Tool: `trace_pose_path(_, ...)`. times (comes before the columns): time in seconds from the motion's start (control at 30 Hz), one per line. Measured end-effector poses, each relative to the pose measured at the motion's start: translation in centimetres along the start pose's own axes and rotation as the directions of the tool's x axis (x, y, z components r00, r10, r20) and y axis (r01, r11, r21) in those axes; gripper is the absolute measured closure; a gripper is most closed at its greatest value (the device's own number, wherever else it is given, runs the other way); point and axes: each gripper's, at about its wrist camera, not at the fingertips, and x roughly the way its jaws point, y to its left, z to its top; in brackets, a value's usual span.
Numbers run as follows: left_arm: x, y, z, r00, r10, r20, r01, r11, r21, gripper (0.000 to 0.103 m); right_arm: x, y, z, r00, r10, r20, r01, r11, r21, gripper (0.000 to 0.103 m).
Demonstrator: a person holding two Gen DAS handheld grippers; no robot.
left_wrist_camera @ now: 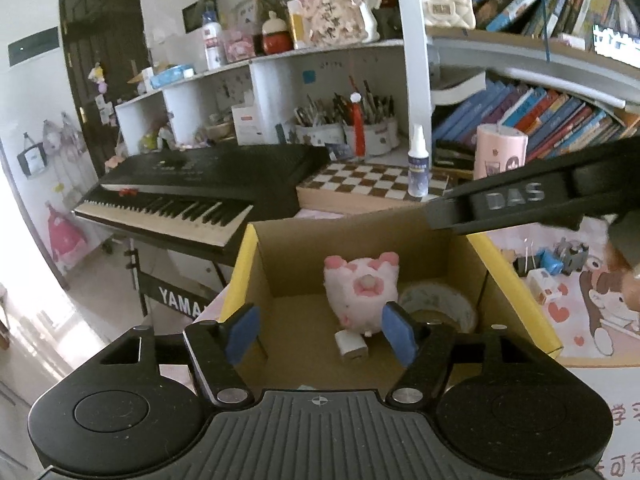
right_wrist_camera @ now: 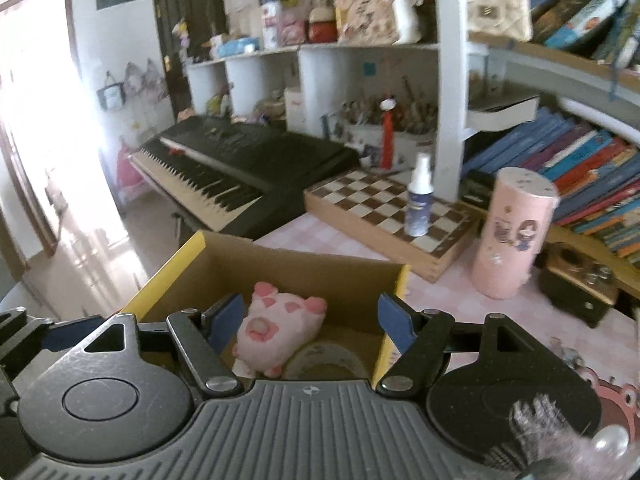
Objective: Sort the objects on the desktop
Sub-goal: 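Withdraw both open tools from the box toward the clip, card and toy car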
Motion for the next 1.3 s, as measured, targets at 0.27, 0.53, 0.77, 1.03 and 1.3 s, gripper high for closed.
trace_pose_path(0.27, -2.1, 0.7, -1.2, 1.000, -0.012, 0.023, 0.012, 1.000, -0.008, 0.031, -3.7, -0.4, -1.9, 0.996, -0.082, 0.045, 0.080, 0.996, 0.049, 0.030)
trace_pose_path(0.53, -4.5, 1.6, -2.6, 0.999, -0.029, 0.035, 0.030, 0.999, -0.023, 0.031, -7.2, 0.0, -5.1, 0.984, -0.169, 0.054, 0.162, 0.980, 0.113, 0.030)
trace_pose_path(0.77, -6.5, 2.5, -4.0, 0.998, -0.042, 0.036, 0.043, 0.998, -0.036, 0.031, -9.5, 0.9, -8.1, 0.972, -0.231, 0.046, 0.223, 0.964, 0.142, 0.030)
trace_pose_path(1.03, -8.0, 3.1, -5.4, 0.998, -0.053, 0.043, 0.055, 0.997, -0.044, 0.027, -11.5, 2.3, -11.1, 0.962, -0.270, 0.023, 0.263, 0.951, 0.160, 0.030)
trace_pose_path(1.3, -9.3, 2.8, -6.4, 0.997, -0.052, 0.061, 0.053, 0.998, -0.024, 0.020, -12.9, 3.9, -13.1, 0.958, -0.286, 0.017, 0.280, 0.948, 0.152, 0.030)
